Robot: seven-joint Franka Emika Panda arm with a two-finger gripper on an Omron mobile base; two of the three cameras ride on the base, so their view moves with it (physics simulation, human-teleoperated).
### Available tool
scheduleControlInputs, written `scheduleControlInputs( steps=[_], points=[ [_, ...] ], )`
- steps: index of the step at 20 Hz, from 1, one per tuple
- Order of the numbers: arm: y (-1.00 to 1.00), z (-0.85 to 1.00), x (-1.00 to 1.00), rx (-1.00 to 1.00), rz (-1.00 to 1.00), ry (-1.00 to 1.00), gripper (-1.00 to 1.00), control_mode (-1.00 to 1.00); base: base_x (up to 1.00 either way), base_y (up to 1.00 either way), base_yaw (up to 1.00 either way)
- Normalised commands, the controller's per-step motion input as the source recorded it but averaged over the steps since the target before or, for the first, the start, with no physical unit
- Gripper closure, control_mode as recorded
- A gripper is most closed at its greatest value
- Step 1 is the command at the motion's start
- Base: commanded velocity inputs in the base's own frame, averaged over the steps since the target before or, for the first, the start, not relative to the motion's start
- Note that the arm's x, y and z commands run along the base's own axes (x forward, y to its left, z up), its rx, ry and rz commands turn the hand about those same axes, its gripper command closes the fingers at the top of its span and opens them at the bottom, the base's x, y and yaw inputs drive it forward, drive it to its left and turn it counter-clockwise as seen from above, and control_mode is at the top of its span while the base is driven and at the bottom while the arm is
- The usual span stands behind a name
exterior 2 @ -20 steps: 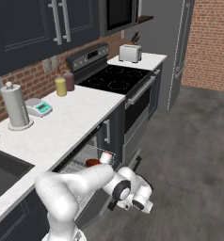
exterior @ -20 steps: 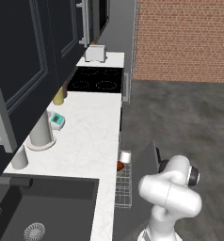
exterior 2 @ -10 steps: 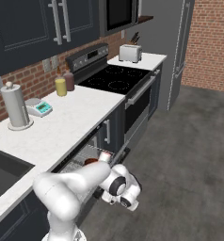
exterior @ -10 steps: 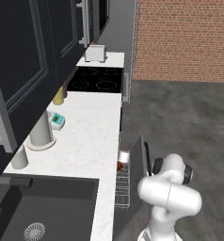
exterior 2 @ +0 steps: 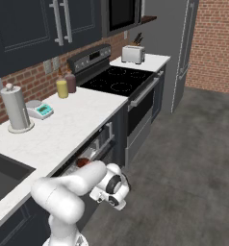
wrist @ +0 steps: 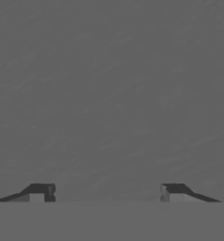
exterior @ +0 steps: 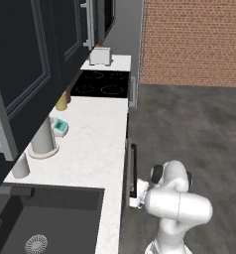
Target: Pick up the cup and bowl from the counter, place them in the dishwasher, and close the dishwasher door.
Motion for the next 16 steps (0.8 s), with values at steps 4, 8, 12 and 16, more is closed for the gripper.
scheduleControlInputs(
  steps=[4,8,12,16],
  points=[
    [0.96,0.00,0.62,0.17,0.02,0.00,-1.00,-1.00,0.00,0.00,0.00],
    [0.92,0.00,0.62,0.16,0.02,0.01,-1.00,-1.00,0.00,0.00,0.00],
    [0.84,-0.02,0.63,0.15,0.01,0.05,-1.00,-1.00,0.00,0.00,0.00],
    [0.80,-0.08,0.59,0.14,0.01,0.07,-1.00,-1.00,0.00,0.00,0.00]
  ],
)
